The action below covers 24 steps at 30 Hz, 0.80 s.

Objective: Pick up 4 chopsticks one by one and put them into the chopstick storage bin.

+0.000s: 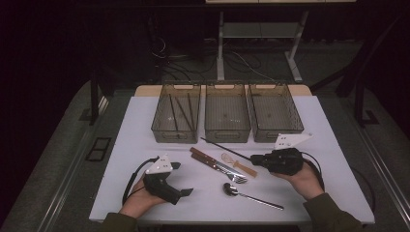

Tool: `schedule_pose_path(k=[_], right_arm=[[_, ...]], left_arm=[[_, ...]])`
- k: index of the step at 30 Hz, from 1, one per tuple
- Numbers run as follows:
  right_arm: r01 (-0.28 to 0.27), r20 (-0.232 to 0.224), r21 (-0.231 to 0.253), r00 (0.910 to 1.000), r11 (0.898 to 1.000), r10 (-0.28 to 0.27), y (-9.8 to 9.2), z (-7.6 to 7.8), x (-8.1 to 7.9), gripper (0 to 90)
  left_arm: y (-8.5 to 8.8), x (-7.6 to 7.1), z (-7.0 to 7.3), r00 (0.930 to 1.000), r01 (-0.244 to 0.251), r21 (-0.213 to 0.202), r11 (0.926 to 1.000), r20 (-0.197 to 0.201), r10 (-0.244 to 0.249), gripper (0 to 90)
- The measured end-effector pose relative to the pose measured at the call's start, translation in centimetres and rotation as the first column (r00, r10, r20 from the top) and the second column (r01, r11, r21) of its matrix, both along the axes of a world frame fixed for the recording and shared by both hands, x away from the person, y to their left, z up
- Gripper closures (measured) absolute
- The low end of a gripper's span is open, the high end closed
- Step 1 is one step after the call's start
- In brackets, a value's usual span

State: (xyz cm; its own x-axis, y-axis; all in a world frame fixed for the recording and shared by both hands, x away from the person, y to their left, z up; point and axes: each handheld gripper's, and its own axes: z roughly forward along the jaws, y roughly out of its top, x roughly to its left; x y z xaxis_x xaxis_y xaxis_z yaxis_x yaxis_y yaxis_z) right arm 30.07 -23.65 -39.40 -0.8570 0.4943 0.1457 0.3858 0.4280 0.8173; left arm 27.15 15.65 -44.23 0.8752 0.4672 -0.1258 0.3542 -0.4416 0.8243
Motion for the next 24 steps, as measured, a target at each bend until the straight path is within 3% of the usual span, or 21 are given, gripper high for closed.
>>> schedule_pose_path(k=[12,24], right_arm=[[0.053,0.011,0.028,0.9985,0.998,-0.053,0.4,1.0,1.4,85.5],[0.072,0.013,0.068,0.9972,0.995,-0.073,1.8,1.5,3.0,85.5]], left_arm=[[0.0,0.0,0.0,1.0,0.005,0.005,1.0,0.004,-0.005,0.0],[0.0,-0.1,0.0,0.9999,0.009,0.004,0.9999,0.004,-0.009,0.0]])
